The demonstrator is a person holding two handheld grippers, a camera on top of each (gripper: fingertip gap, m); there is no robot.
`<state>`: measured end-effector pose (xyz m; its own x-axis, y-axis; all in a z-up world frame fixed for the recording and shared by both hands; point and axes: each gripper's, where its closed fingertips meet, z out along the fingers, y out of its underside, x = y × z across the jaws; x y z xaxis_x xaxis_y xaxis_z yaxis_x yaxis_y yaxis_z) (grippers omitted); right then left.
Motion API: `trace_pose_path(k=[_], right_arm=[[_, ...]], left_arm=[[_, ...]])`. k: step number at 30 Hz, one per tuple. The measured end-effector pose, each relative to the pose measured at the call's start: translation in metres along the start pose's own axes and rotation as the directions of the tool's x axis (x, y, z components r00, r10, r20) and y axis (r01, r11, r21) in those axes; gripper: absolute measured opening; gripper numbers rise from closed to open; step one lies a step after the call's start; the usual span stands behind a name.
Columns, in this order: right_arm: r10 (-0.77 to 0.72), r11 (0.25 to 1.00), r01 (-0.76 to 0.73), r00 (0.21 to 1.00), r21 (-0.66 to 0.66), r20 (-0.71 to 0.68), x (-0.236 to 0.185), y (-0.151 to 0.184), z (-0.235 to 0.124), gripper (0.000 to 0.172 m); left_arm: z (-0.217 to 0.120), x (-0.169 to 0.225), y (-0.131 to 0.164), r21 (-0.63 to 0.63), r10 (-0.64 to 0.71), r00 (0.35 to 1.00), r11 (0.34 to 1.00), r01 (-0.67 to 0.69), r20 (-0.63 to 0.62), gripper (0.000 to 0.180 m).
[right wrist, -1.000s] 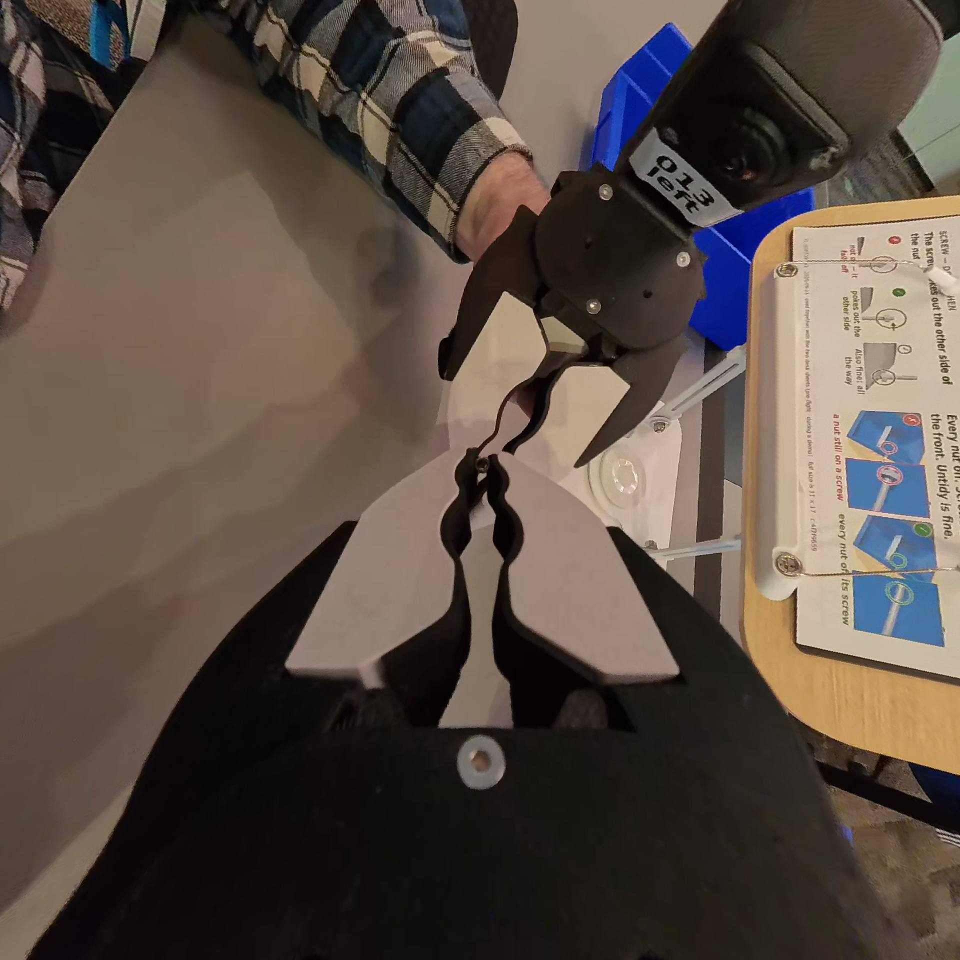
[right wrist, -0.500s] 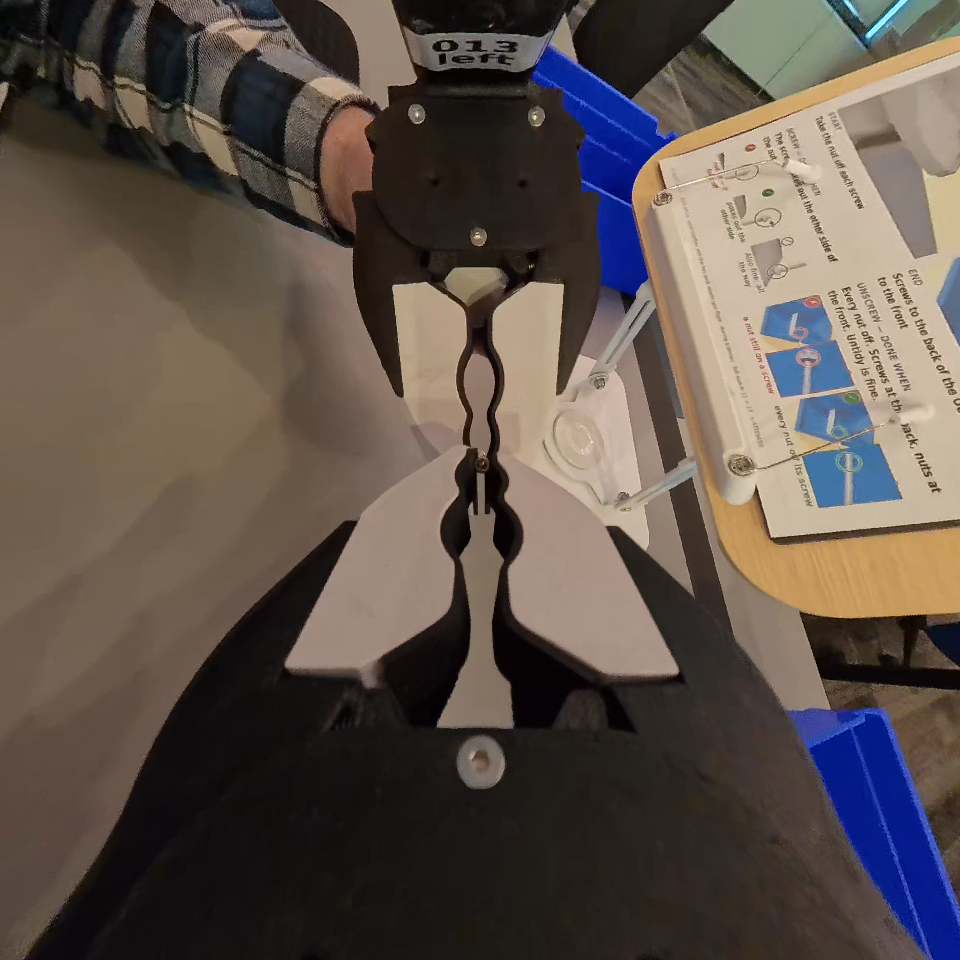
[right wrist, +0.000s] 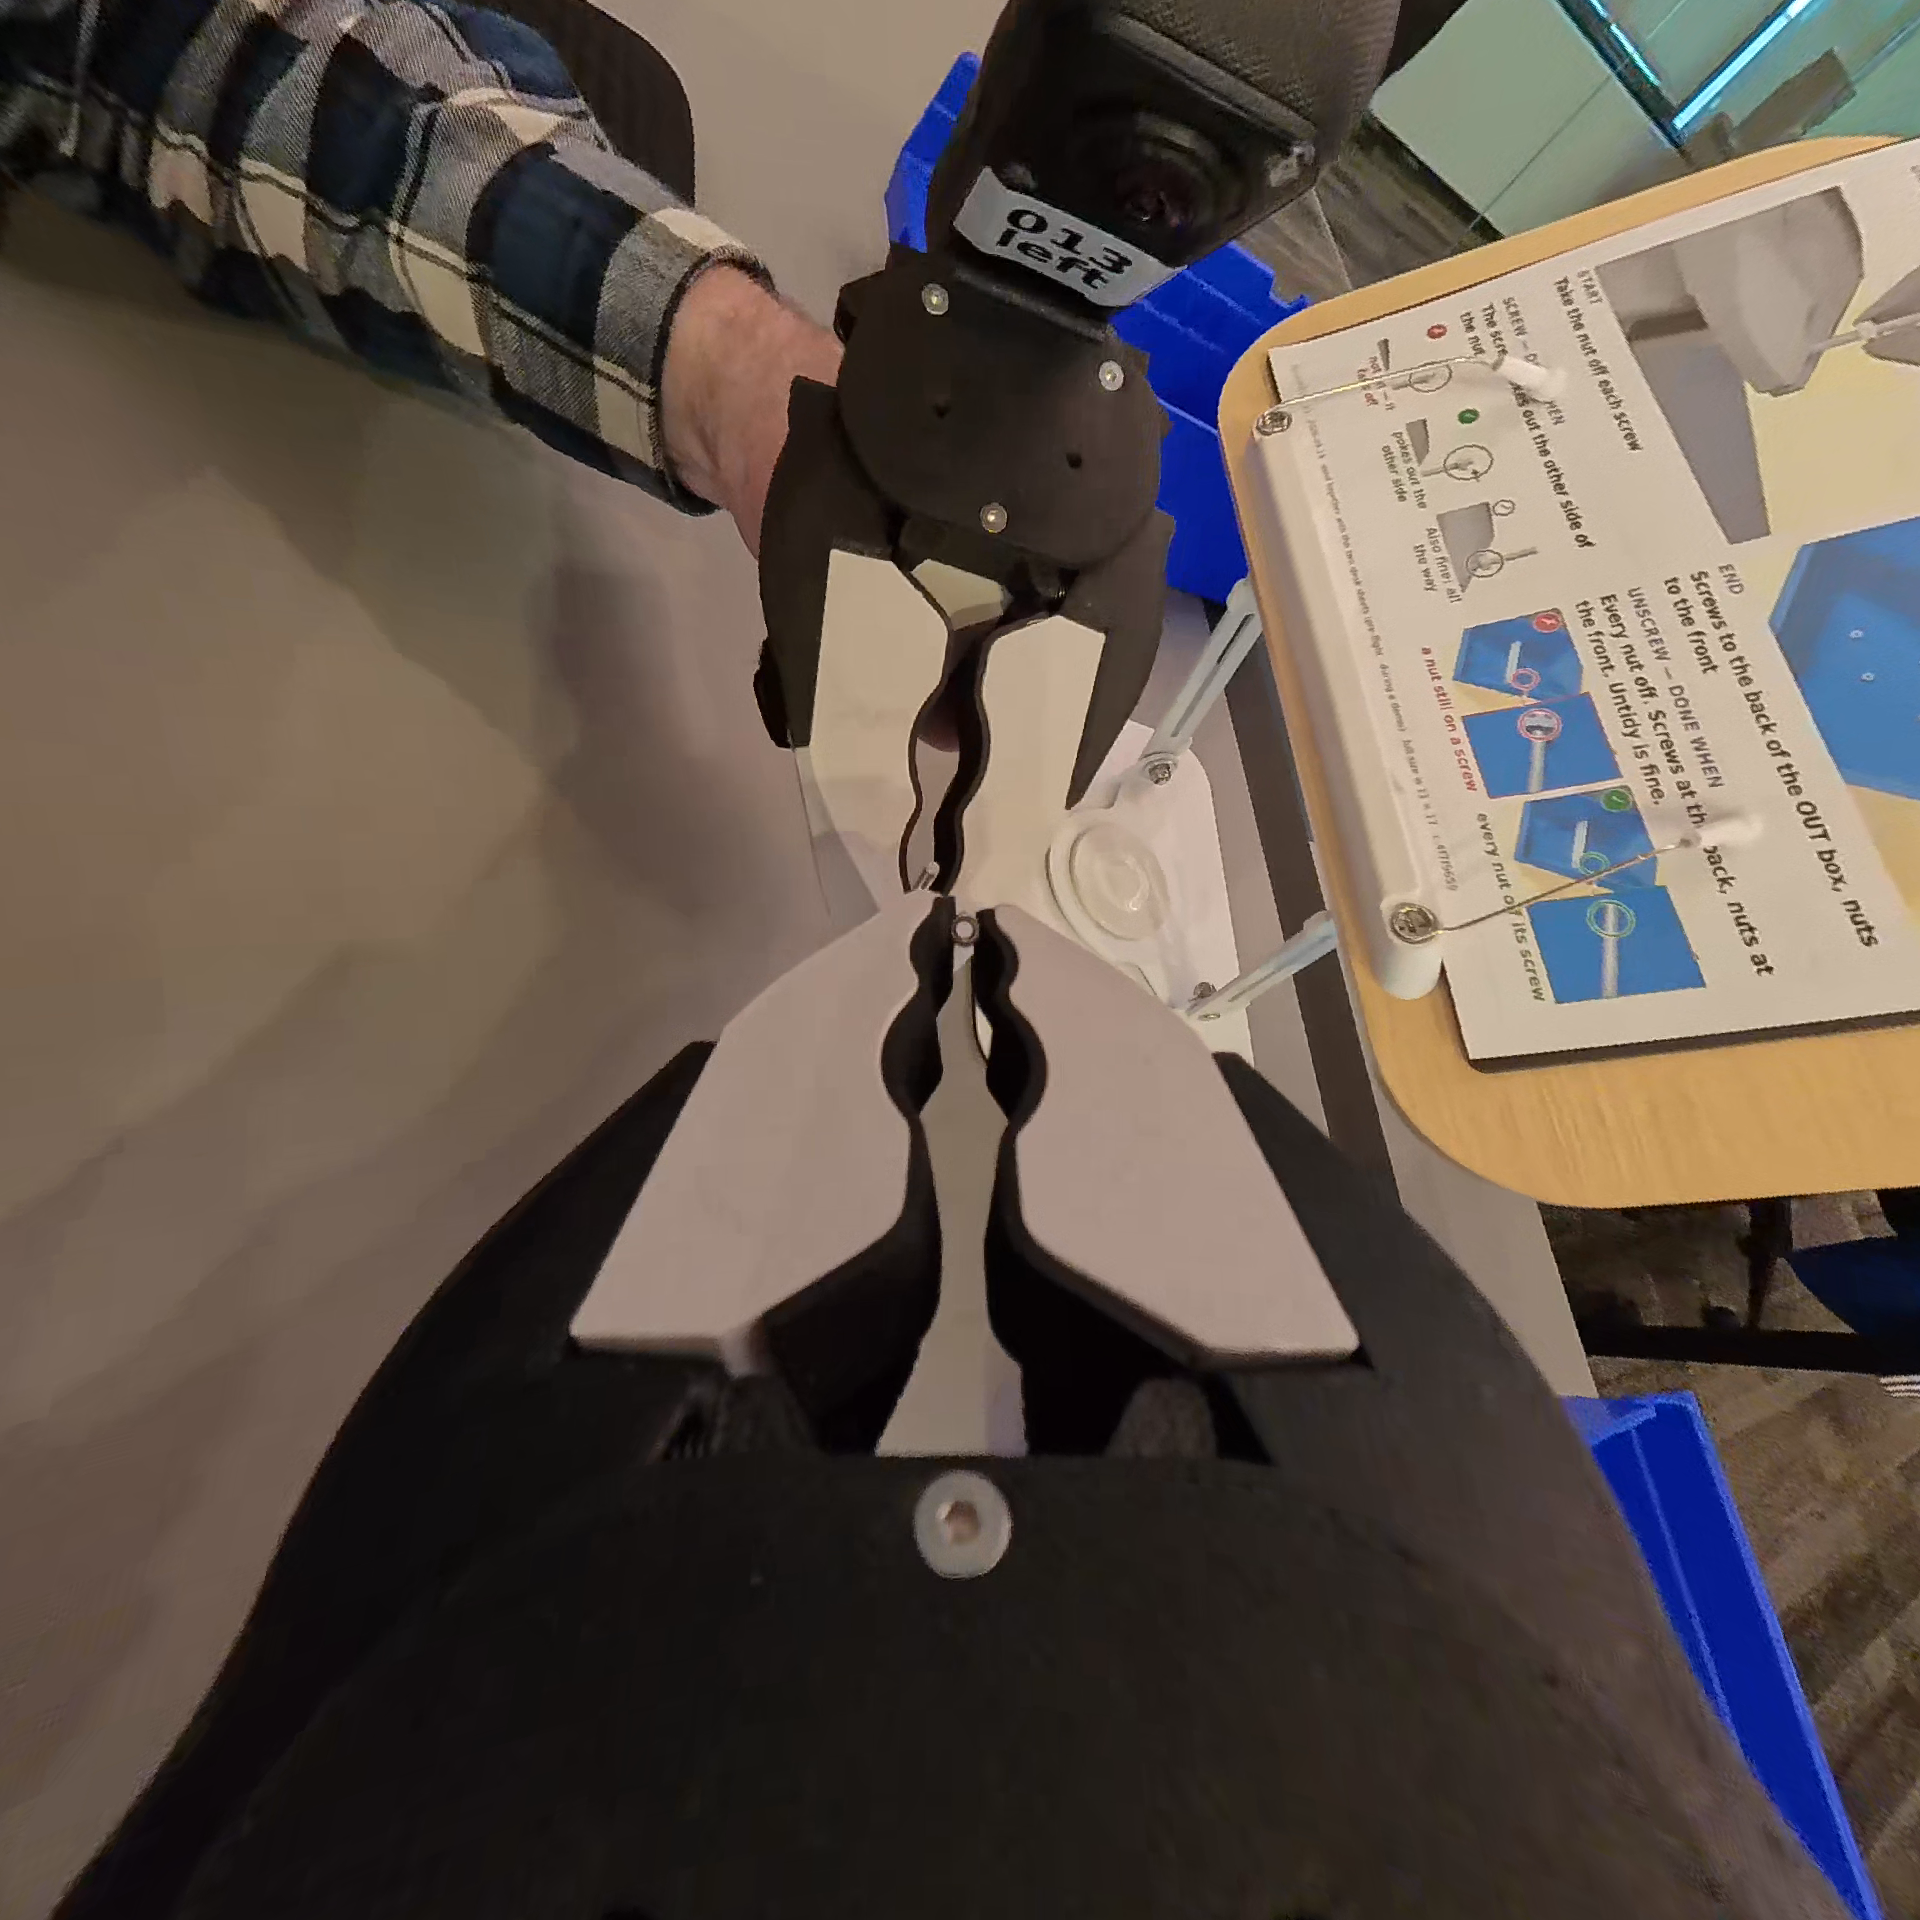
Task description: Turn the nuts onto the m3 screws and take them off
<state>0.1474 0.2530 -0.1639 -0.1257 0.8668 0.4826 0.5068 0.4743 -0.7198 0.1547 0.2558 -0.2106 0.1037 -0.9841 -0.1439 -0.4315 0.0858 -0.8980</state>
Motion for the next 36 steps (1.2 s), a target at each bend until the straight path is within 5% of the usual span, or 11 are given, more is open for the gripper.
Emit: trace_pose_path(k=[8,14,23,29,34,36], right_arm=[[0.091,0.992,-0.103,0.983,-0.068,-0.159,0.052,0.035,-0.05,0.005],[0.329,0.898,-0.388,0.905,-0.207,-0.269,0.103,0.14,-0.084,0.005],[0.546,0.652,-0.588,0.802,-0.479,-0.242,0.093,0.268,-0.054,0.005],[0.605,0.567,-0.617,0.761,-0.545,-0.233,0.088,0.29,-0.048,0.015],[0.575,0.583,-0.623,0.77,-0.522,-0.276,0.098,0.28,-0.059,0.029],[0.527,0.645,-0.602,0.797,-0.472,-0.297,0.104,0.255,-0.066,0.026]], left_arm=[[-0.007,-0.009,-0.001,0.025,-0.032,0.999,0.999,0.031,0.018,0.003],[-0.003,-0.009,0.001,0.009,-0.04,0.999,0.999,0.04,0.009,0.003],[0.004,-0.01,0.009,-0.021,-0.055,0.998,0.998,0.055,0.004,0.003],[0.003,-0.013,0.013,-0.021,-0.07,0.998,0.997,0.07,0.001,0.003],[0.005,-0.014,0.015,-0.026,-0.078,0.997,0.997,0.078,0.007,0.003],[0.006,-0.014,0.014,-0.022,-0.082,0.997,0.996,0.083,0.011,0.003]])
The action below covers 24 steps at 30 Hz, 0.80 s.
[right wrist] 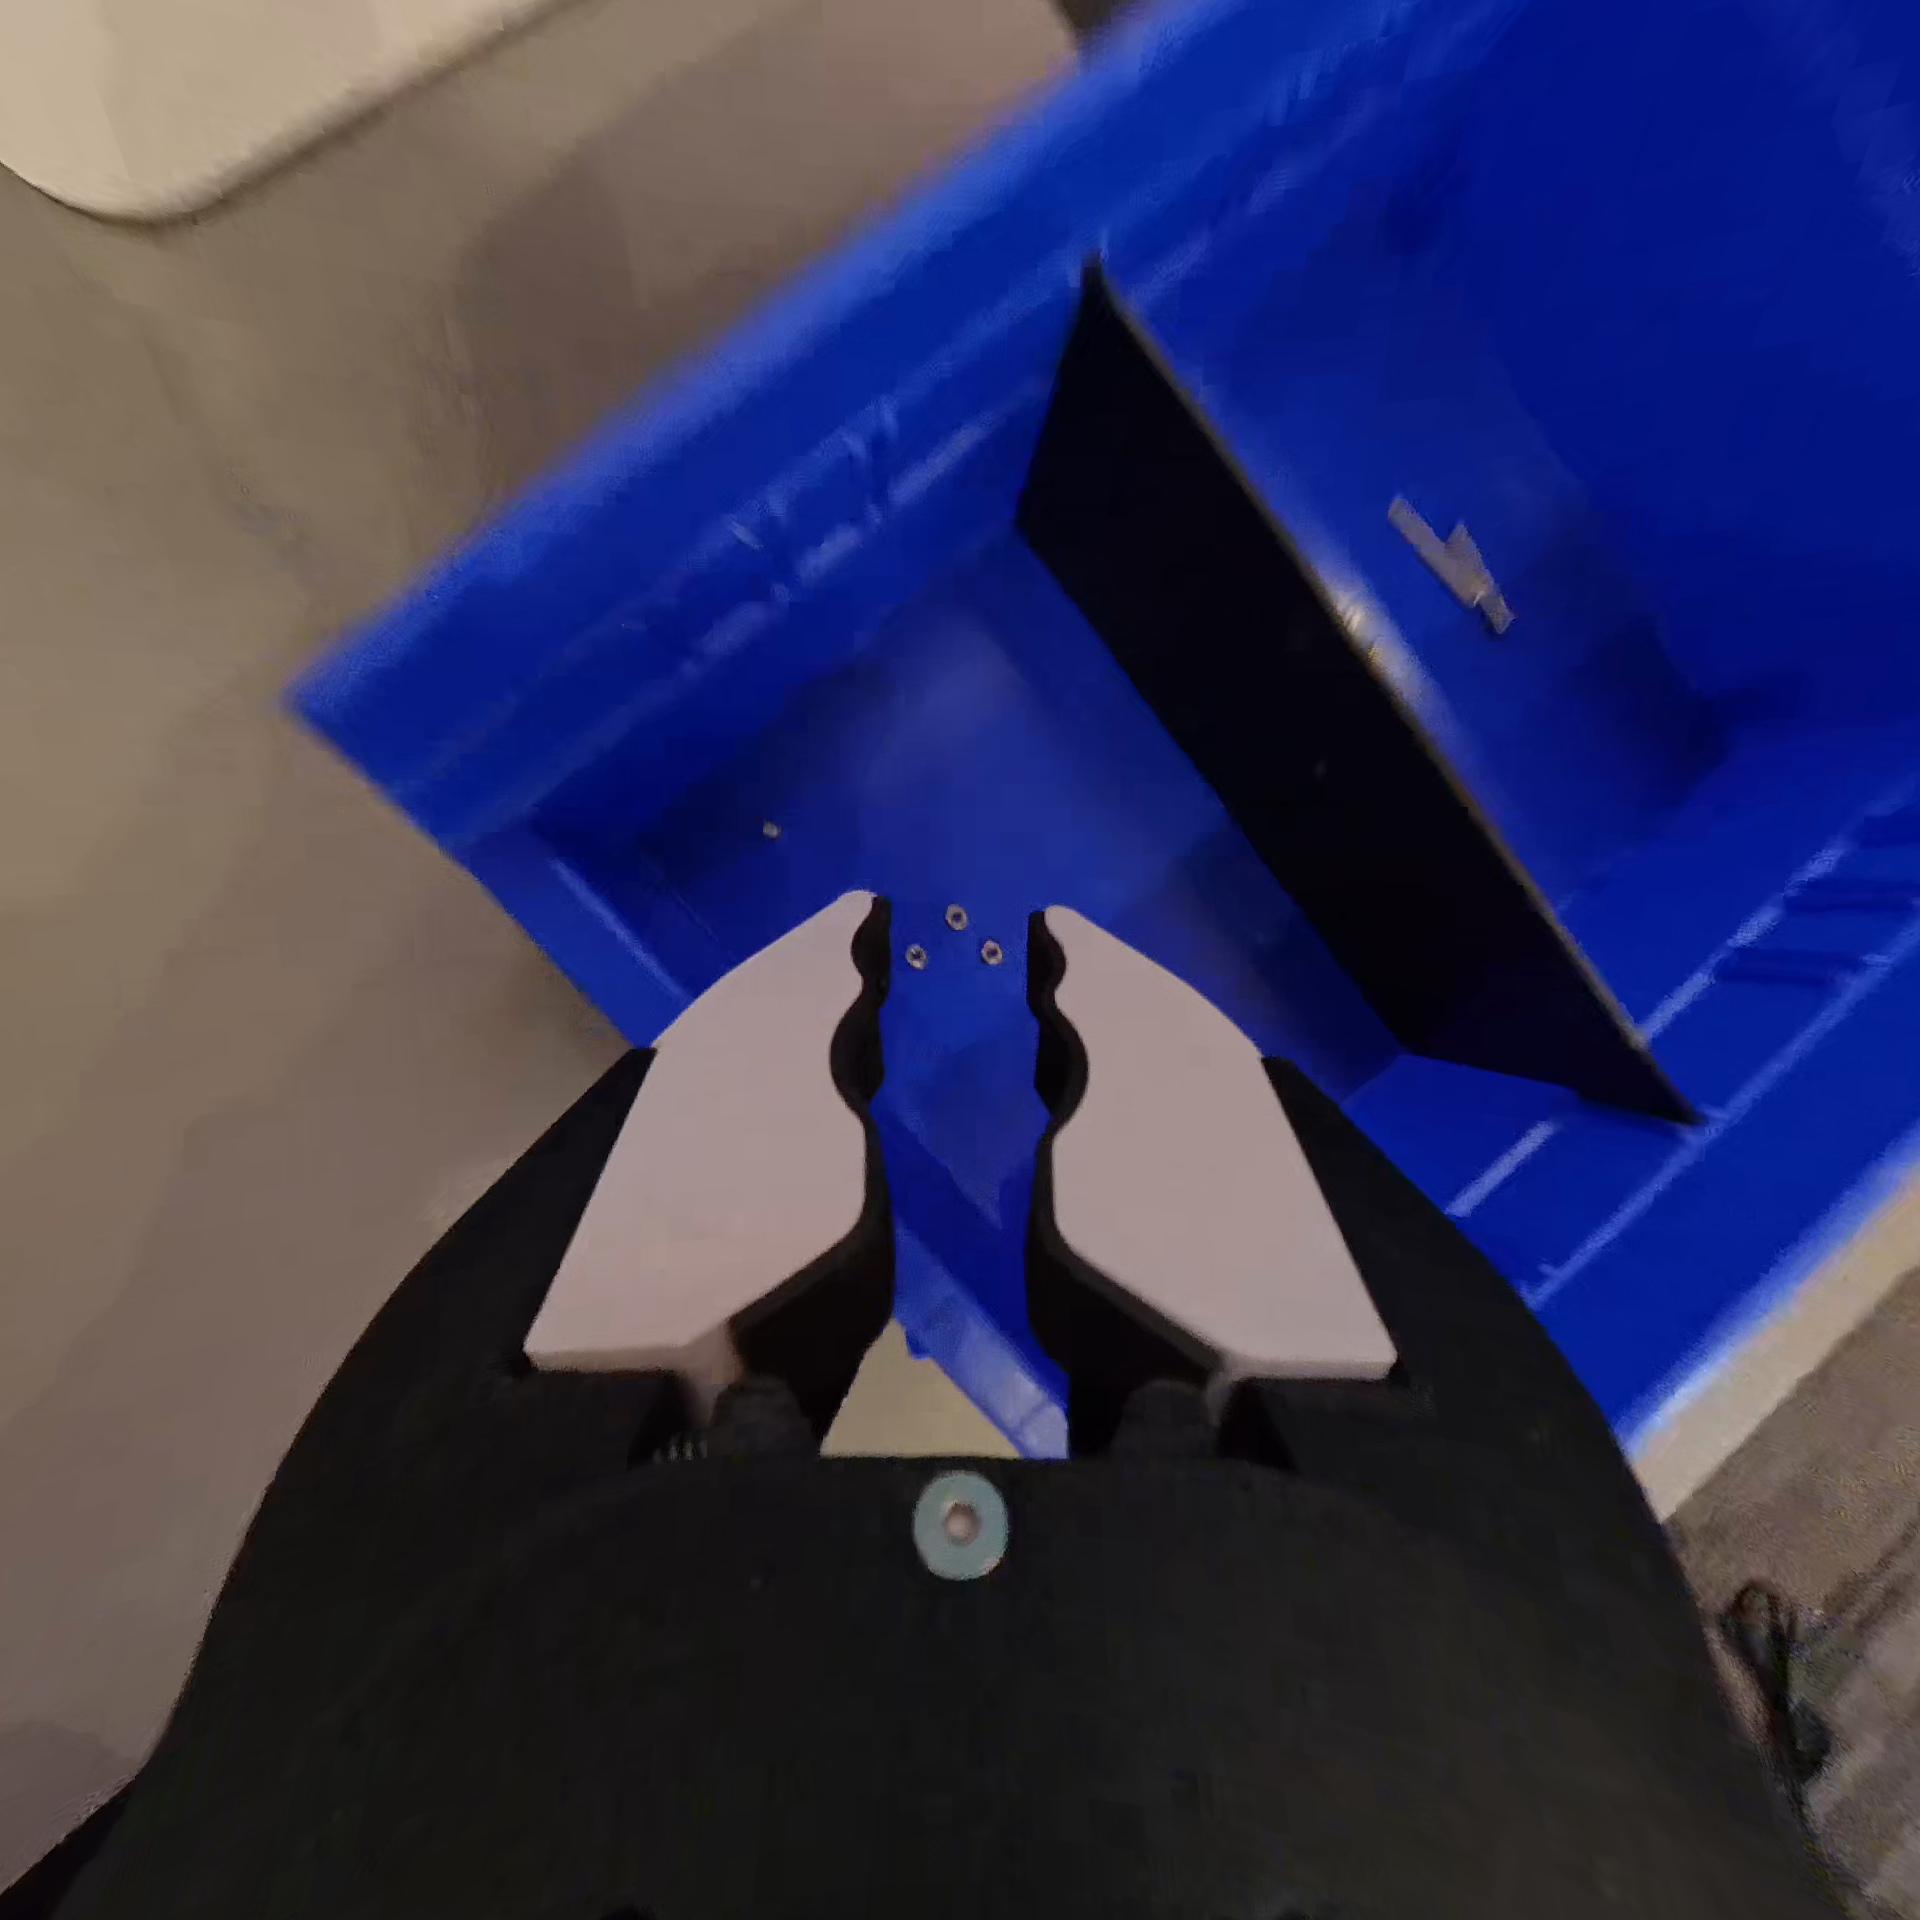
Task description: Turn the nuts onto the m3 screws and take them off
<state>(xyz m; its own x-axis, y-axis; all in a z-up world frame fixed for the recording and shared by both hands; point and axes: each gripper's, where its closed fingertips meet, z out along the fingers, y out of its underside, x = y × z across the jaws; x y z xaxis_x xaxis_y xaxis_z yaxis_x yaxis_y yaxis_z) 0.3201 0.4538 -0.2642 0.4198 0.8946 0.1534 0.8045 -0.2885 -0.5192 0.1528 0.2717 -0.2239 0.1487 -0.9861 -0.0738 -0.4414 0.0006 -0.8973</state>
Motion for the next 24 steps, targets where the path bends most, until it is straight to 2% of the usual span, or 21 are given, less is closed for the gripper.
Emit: trace_pose_path(k=[3,7,10,12,14,19,24], right_arm=[[-0.116,0.973,0.105,0.992,0.205,0.043,-0.053,-0.046,-0.039,0.02],[-0.311,0.858,0.209,0.939,0.469,0.15,-0.153,-0.102,-0.076,0.02],[-0.389,0.796,0.215,0.898,0.567,0.205,-0.205,-0.123,-0.084,0.022],[-0.408,0.769,0.192,0.882,0.61,0.237,-0.223,-0.131,-0.084,0.021],[-0.413,0.773,0.172,0.867,0.611,0.279,-0.235,-0.134,-0.078,0.021],[-0.434,0.763,0.184,0.856,0.62,0.28,-0.245,-0.138,-0.074,0.003],[-0.445,0.759,0.21,0.858,0.616,0.256,-0.245,-0.14,-0.076,0.003]], left_arm=[[0.002,0.001,-0.004,0.023,-0.018,1.0,1.0,0.018,-0.009,0.003],[0.006,0.004,-0.013,0.078,-0.054,0.998,0.995,0.057,-0.038,0.003],[0.007,0.011,-0.019,0.107,-0.069,0.995,0.991,0.077,-0.071,0.003],[0.007,0.014,-0.022,0.114,-0.068,0.995,0.991,0.077,-0.078,0.003],[0.007,0.016,-0.025,0.119,-0.062,0.995,0.99,0.071,-0.084,0.003],[0.003,0.018,-0.029,0.134,-0.059,0.994,0.988,0.071,-0.089,0.003],[0.0,0.019,-0.033,0.157,-0.049,0.995,0.986,0.062,-0.09,0.003]])
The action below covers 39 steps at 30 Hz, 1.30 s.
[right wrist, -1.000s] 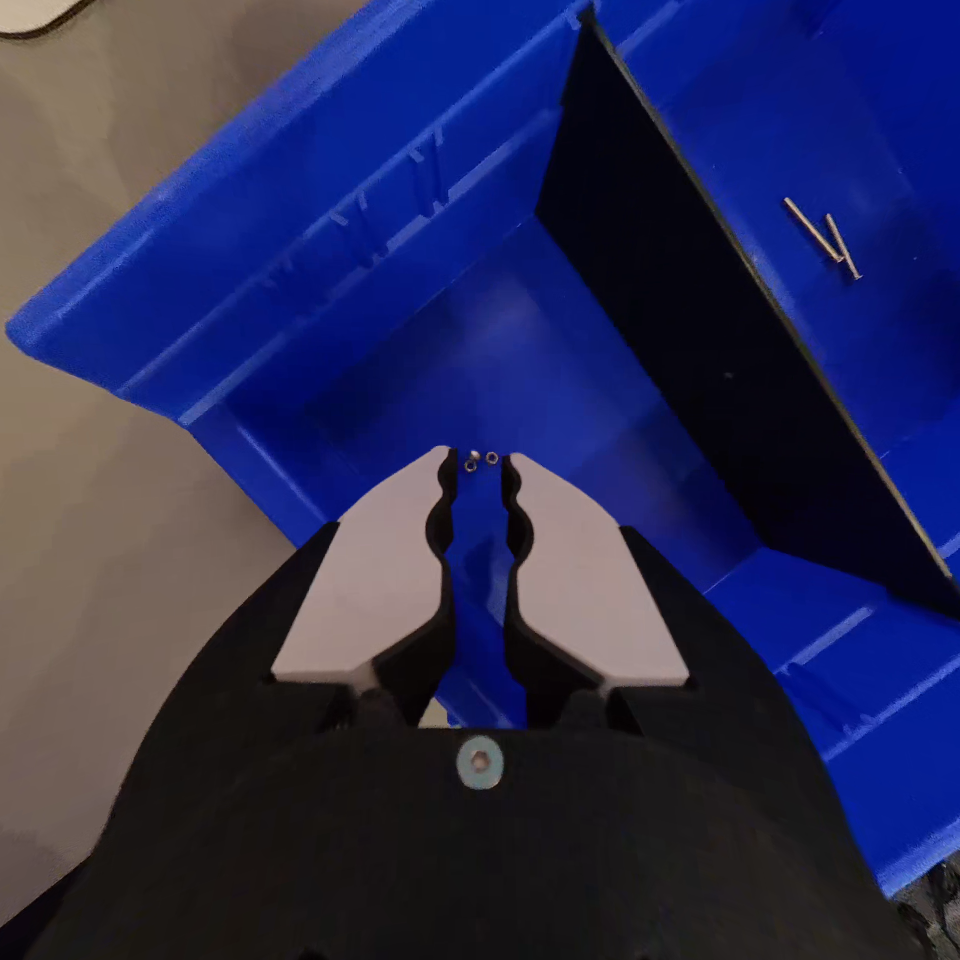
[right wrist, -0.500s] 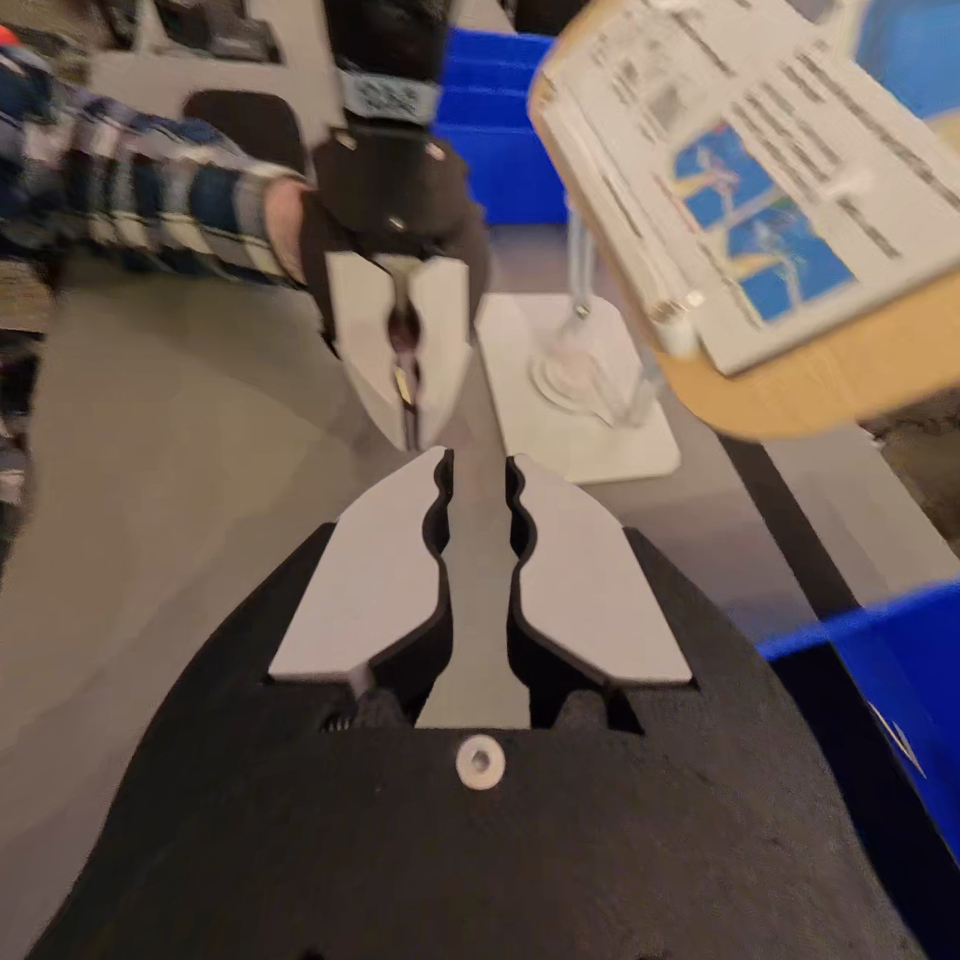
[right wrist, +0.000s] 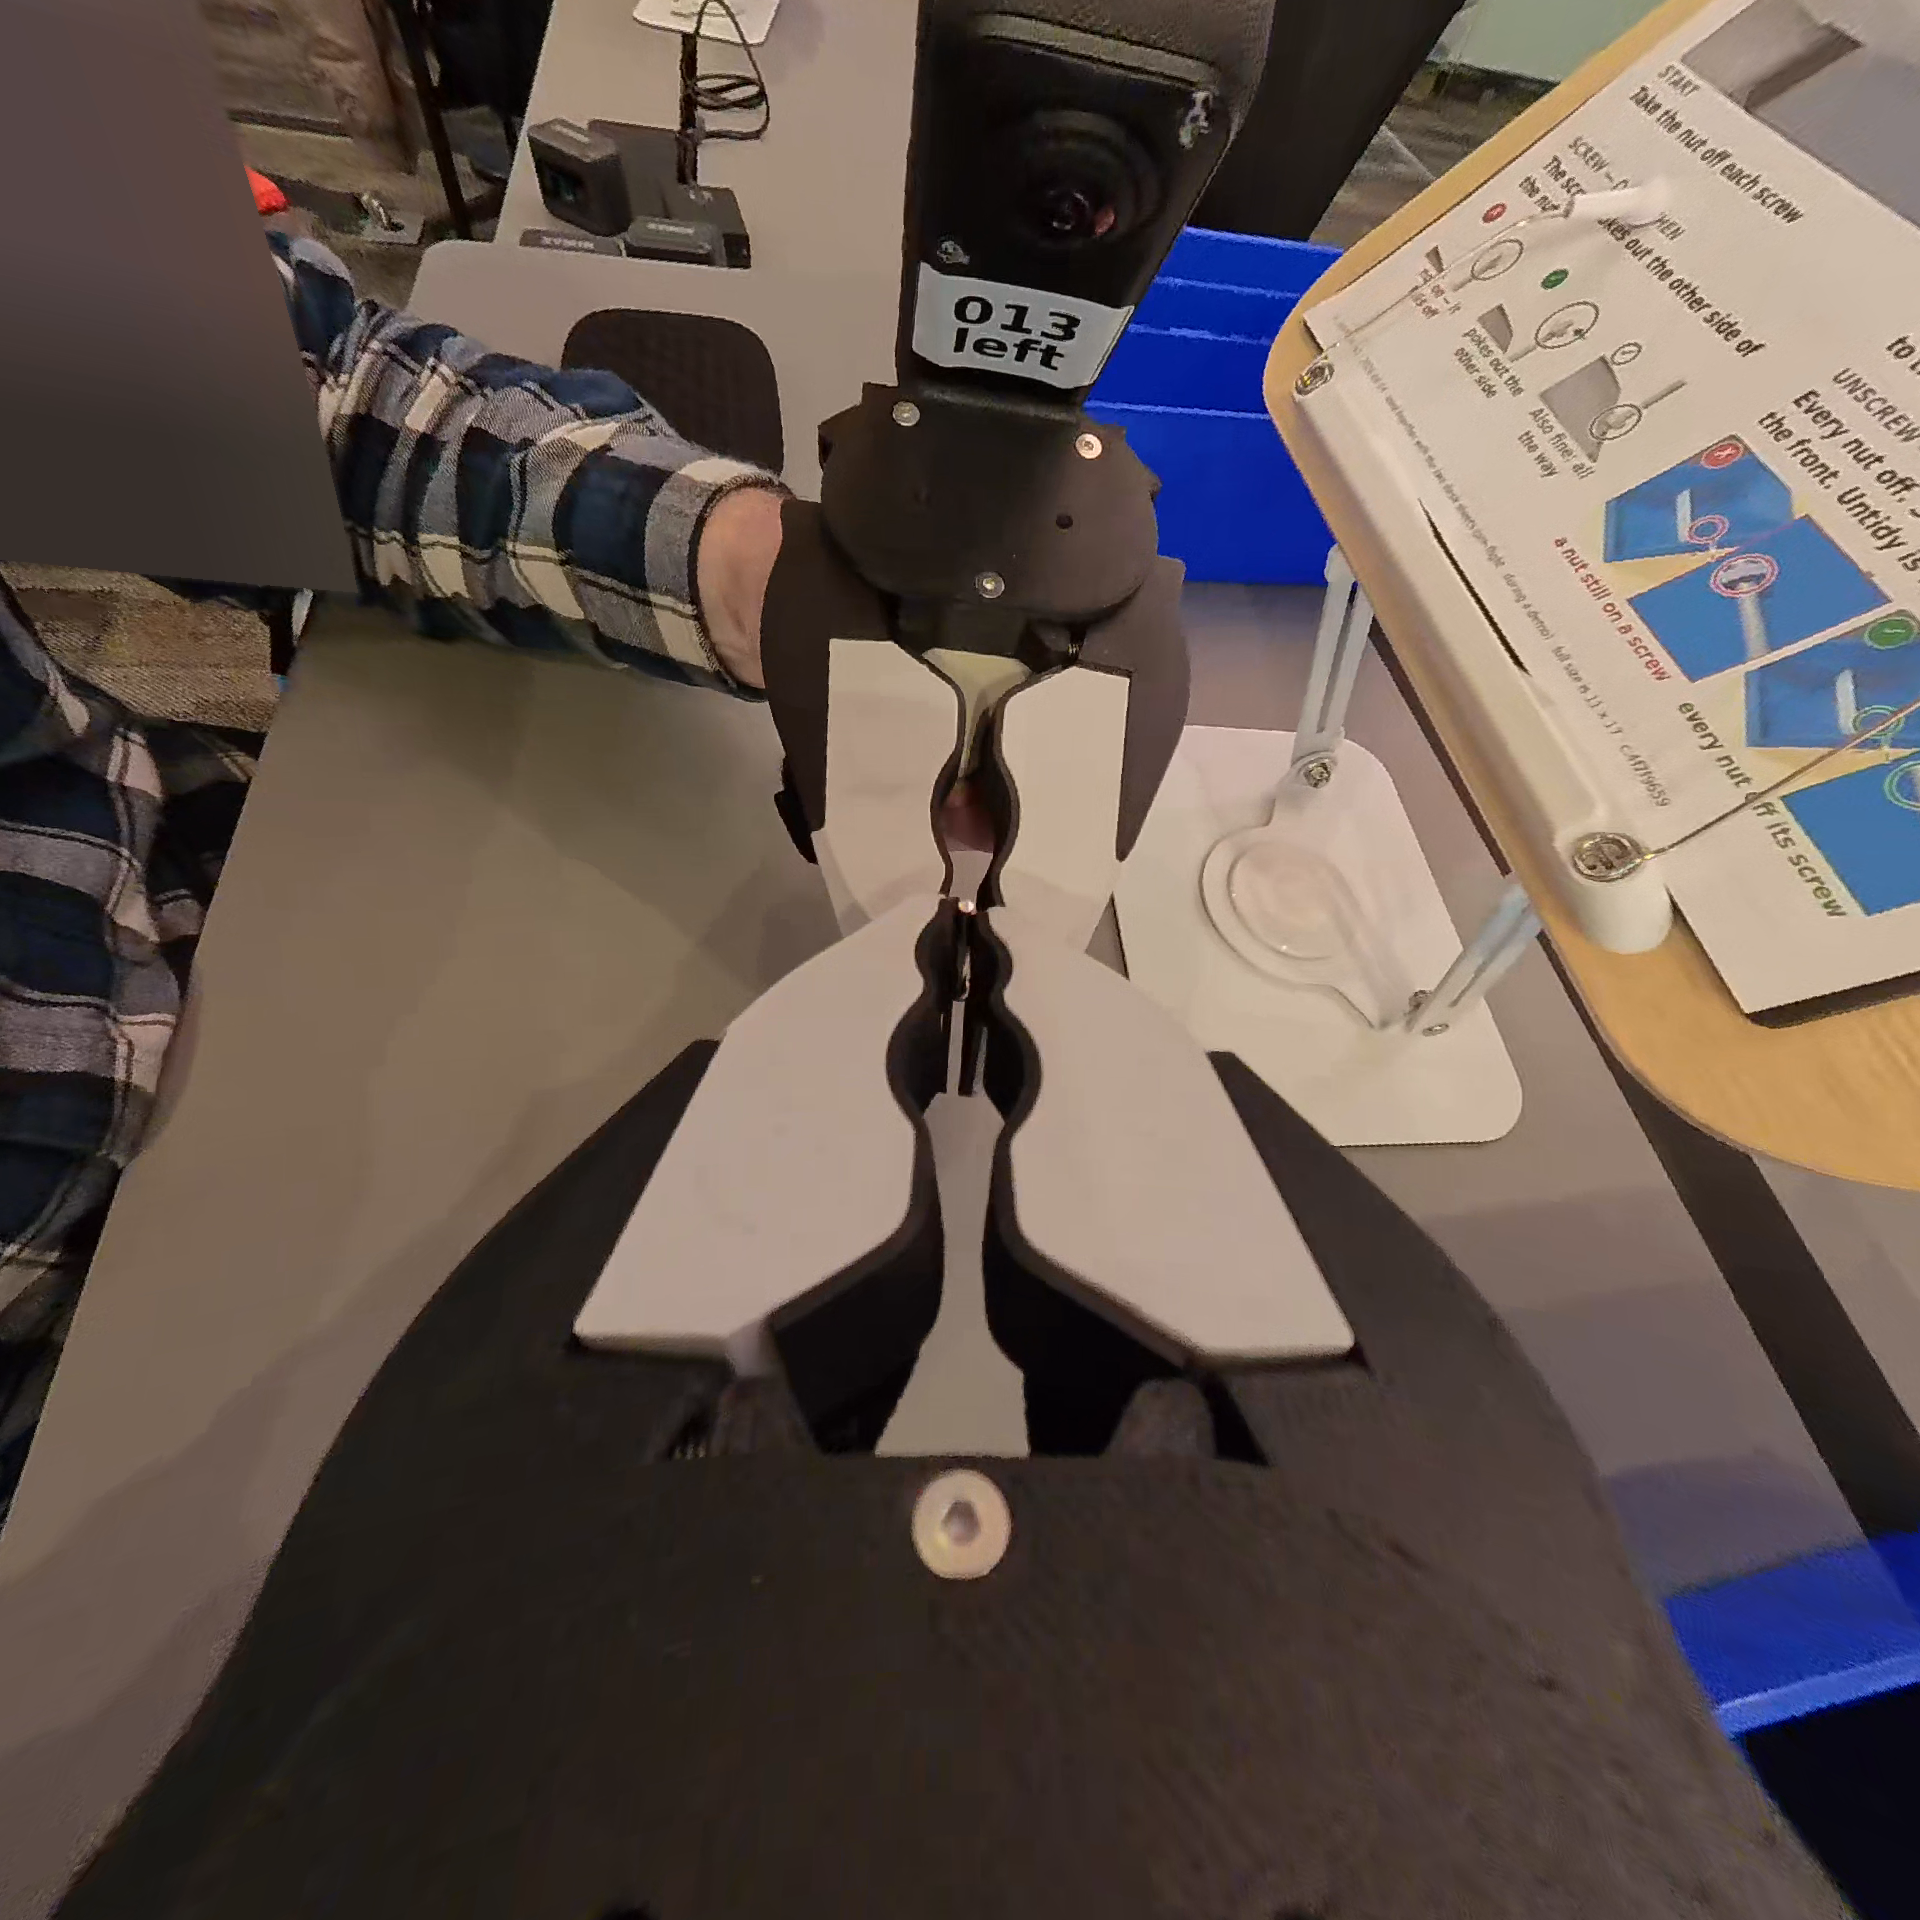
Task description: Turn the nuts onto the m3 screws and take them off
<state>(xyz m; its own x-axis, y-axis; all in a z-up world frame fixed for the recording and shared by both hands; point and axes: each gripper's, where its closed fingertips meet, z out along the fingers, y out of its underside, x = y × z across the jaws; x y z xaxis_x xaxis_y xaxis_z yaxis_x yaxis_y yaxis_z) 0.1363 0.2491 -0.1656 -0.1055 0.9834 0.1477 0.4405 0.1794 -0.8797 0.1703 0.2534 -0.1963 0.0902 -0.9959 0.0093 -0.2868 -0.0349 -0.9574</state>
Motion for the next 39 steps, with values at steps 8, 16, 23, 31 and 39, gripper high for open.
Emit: trace_pose_path(k=[8,16,23,31,39], right_arm=[[0.005,0.999,0.002,0.99,0.045,-0.144,0.044,-0.014,-0.052,0.003],[0.111,0.965,-0.211,0.869,-0.158,-0.482,0.204,0.07,-0.121,0.003],[0.089,0.822,-0.37,0.834,-0.433,-0.545,0.282,0.168,-0.115,0.003],[0.173,0.697,-0.496,0.817,-0.517,-0.55,0.305,0.22,-0.098,0.004],[0.134,0.776,-0.467,0.779,-0.424,-0.613,0.302,0.184,-0.113,0.018]], left_arm=[[-0.012,-0.021,-0.003,0.059,-0.033,0.997,0.998,0.029,0.074,0.0],[0.0,-0.069,0.054,-0.053,0.003,0.932,0.998,0.017,0.362,0.0],[-0.005,-0.086,0.065,-0.074,0.045,0.891,0.997,-0.013,0.451,0.0],[-0.008,-0.092,0.072,-0.081,0.036,0.887,0.997,0.002,0.46,0.0],[-0.01,-0.094,0.072,-0.076,0.034,0.879,0.997,0.003,0.475,0.0]])
